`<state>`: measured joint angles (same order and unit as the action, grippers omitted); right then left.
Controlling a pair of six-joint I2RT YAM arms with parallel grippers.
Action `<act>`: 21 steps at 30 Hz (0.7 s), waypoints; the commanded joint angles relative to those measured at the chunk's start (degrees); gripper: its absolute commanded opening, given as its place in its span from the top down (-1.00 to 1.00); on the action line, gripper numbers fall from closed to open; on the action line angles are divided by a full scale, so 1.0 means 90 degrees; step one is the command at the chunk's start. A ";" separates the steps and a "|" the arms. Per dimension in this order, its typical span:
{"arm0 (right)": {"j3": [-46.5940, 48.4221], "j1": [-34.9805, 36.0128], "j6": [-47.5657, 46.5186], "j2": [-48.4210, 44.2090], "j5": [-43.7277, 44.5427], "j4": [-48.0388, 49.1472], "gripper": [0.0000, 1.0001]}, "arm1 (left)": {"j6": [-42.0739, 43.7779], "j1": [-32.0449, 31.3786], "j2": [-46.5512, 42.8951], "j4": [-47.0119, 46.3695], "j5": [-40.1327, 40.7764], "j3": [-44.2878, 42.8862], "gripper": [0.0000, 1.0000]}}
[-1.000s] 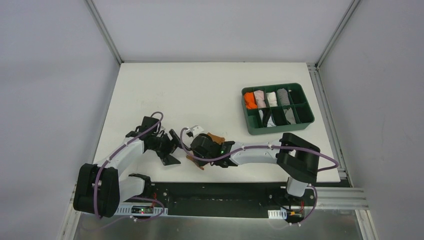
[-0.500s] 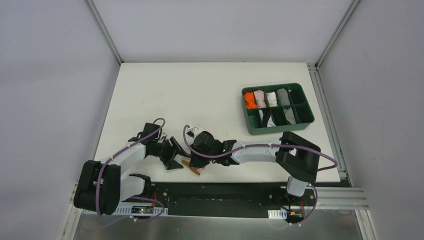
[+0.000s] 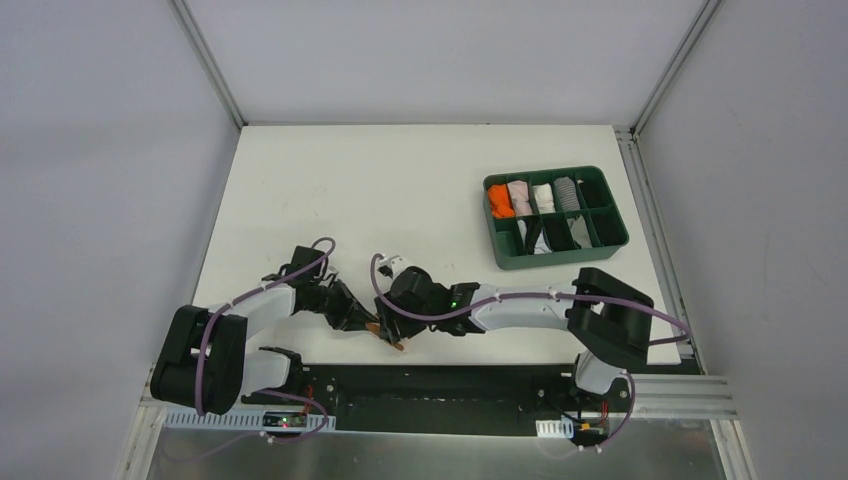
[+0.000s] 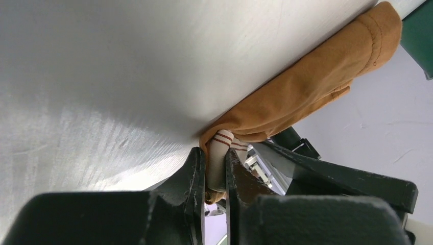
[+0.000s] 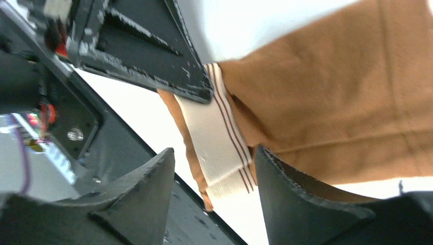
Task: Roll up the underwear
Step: Roll the underwear to the center of the board.
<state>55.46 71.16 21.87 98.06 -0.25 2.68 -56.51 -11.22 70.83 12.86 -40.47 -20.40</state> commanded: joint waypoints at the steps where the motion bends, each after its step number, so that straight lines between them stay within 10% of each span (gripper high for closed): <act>1: 0.0041 0.0426 -0.0725 -0.0544 0.1496 -0.0962 -0.24 | -0.0021 -0.0052 0.0105 0.0006 0.0400 0.0174 1.00; 21: 0.1195 0.1626 -0.2381 0.0618 0.3048 -0.1355 -0.21 | -0.0020 -0.0055 0.0199 0.0006 0.0301 0.0108 1.00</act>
<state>63.24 85.41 2.24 101.45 24.43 -8.29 -57.49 -11.27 71.99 11.77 -41.17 -20.08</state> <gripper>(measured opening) 0.624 0.124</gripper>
